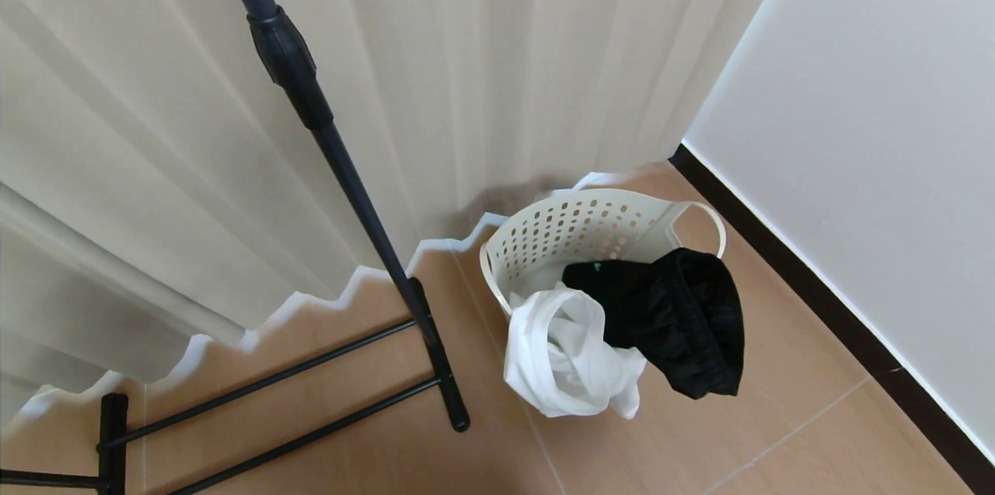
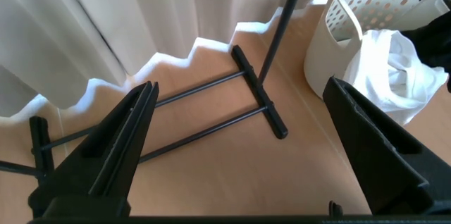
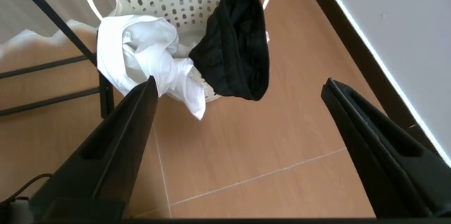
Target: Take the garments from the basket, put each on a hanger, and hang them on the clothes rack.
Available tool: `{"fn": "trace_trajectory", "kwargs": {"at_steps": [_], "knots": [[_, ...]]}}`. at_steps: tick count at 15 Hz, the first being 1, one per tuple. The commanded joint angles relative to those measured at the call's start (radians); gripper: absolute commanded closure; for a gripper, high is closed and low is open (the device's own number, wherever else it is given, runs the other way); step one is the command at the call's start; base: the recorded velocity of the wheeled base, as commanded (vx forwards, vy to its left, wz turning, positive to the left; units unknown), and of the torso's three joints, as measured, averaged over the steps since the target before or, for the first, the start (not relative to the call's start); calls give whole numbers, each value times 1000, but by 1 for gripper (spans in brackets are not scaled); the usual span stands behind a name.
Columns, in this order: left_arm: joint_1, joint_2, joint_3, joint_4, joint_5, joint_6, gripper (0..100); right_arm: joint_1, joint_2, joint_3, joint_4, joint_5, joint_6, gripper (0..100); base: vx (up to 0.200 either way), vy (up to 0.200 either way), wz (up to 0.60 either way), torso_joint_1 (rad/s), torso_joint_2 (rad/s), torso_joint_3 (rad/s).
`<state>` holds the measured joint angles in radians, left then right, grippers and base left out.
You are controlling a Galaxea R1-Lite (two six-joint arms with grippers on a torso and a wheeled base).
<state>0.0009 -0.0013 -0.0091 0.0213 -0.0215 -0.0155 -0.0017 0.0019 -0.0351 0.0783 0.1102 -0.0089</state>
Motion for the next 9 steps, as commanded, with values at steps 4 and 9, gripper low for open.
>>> {"fn": "trace_trajectory", "kwargs": {"at_steps": [4,9], "knots": [[1,1,0,0,11,-3,0,0,0,0,0,20,-5,0,0,0,0,2,9,-195],[1,1,0,0,11,2,0,45,412,-34,-66,55,-55,0,0,0,0,-1,0,-58]]}}
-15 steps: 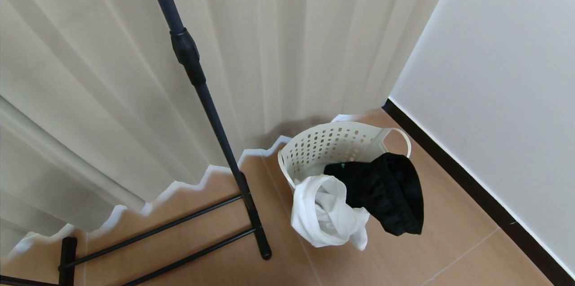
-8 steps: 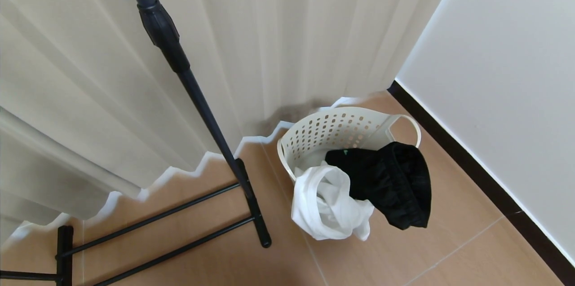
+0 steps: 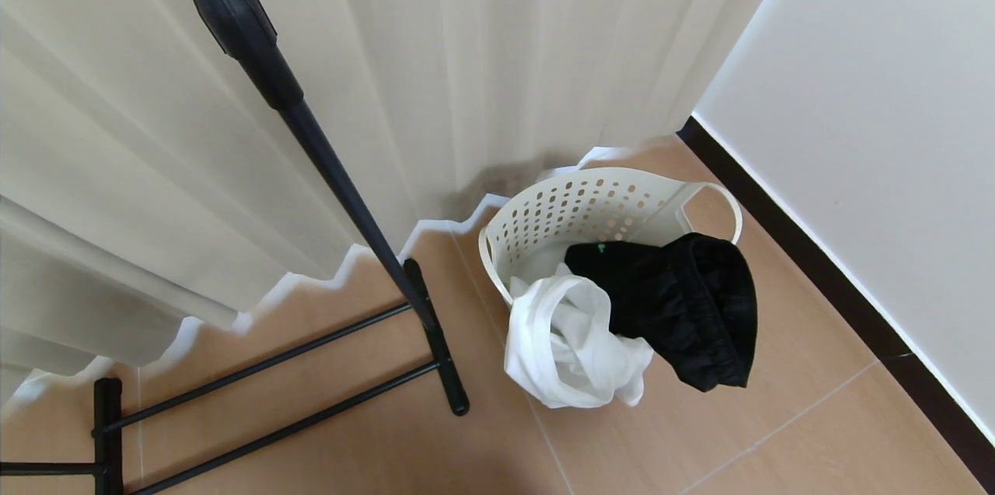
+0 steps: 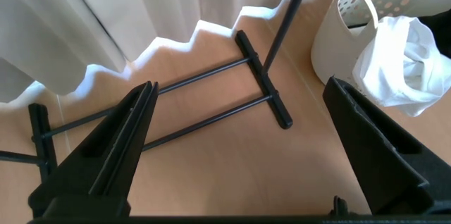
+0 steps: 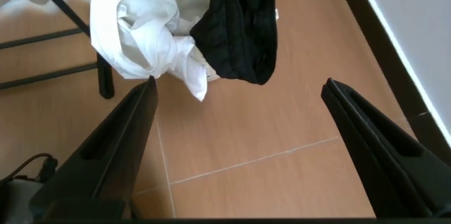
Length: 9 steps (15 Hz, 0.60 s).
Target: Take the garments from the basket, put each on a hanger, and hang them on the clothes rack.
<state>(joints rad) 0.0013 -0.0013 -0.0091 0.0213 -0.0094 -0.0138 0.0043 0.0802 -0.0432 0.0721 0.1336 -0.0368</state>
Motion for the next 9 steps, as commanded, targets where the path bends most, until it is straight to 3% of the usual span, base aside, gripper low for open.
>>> {"fn": "trace_trajectory", "kwargs": {"at_steps": [1,2,4,7,9], "knots": [[0,1,0,-1,3,0,0,103,555,-37,-239,47,-31,0,0,0,0,0,0,0],[0,1,0,-1,5,0,0,174,734,-60,-351,49,-34,0,0,0,0,0,0,0],[0,1,0,-1,3,2,0,252,967,-132,-426,40,-92,0,0,0,0,0,0,0],[0,1,0,-1,5,0,0,258,1259,-276,-439,40,-514,0,0,0,0,0,0,0],[0,1,0,-1,5,0,0,292,1448,-420,-453,37,-646,0,0,0,0,0,0,0]]}}
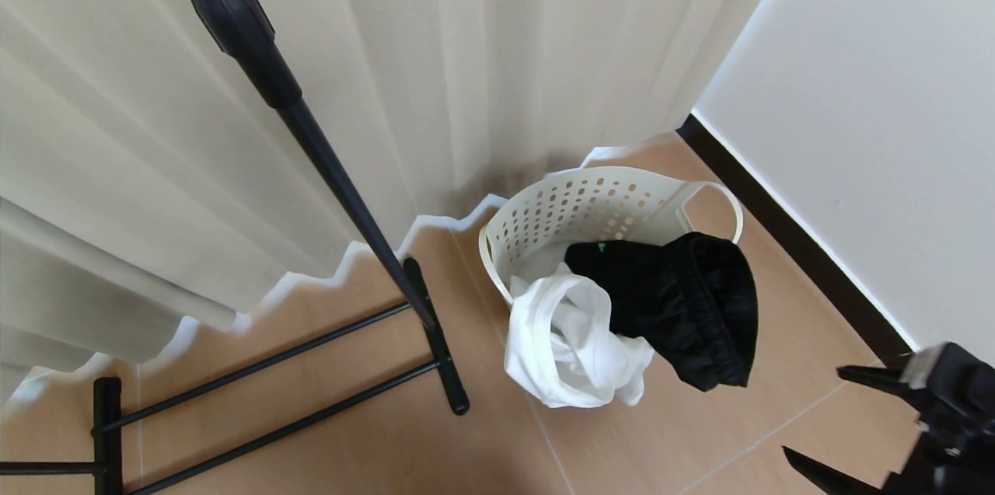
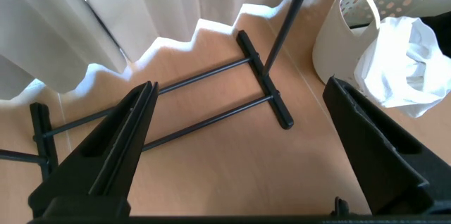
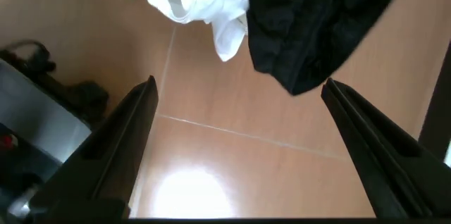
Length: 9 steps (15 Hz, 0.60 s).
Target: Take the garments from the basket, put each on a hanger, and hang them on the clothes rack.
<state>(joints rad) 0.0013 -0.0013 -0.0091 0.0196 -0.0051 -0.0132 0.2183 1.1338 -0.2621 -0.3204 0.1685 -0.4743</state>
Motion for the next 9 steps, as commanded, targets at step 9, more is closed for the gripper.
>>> {"fn": "trace_trajectory", "kwargs": {"at_steps": [9], "knots": [[0,1,0,0,1,-1,0,128,946,-733,-118,-164,-287,0,0,0,0,0,0,0]]}}
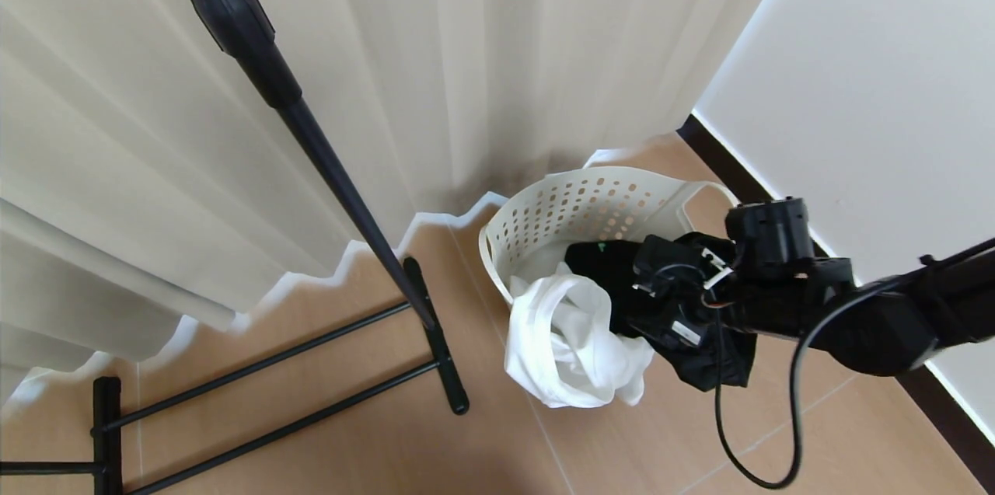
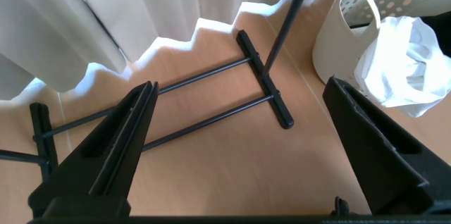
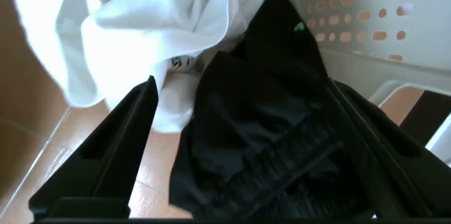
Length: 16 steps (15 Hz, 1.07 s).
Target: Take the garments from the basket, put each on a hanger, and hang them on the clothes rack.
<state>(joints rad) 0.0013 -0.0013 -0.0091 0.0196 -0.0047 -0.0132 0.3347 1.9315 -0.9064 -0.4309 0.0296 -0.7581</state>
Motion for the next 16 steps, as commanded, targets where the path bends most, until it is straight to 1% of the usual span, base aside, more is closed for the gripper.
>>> {"fn": "trace_trajectory", "kwargs": {"at_steps": [1,3,5,6,10,13,16], "knots": [[0,1,0,0,0,-1,0,29,211,-160,-22,-33,0,0,0,0,0,0,0,0],[0,1,0,0,-1,1,0,29,274,-220,-39,-39,0,0,0,0,0,0,0,0],[0,1,0,0,-1,1,0,29,316,-253,-46,-39,0,0,0,0,0,0,0,0],[0,1,0,0,0,1,0,30,356,-298,-52,-48,17,0,0,0,0,0,0,0],[0,1,0,0,0,-1,0,35,426,-399,-81,-62,75,0,0,0,0,0,0,0],[0,1,0,0,-1,1,0,37,445,-440,-81,-56,138,0,0,0,0,0,0,0],[0,1,0,0,-1,1,0,37,446,-445,-108,-53,144,0,0,0,0,0,0,0]]}}
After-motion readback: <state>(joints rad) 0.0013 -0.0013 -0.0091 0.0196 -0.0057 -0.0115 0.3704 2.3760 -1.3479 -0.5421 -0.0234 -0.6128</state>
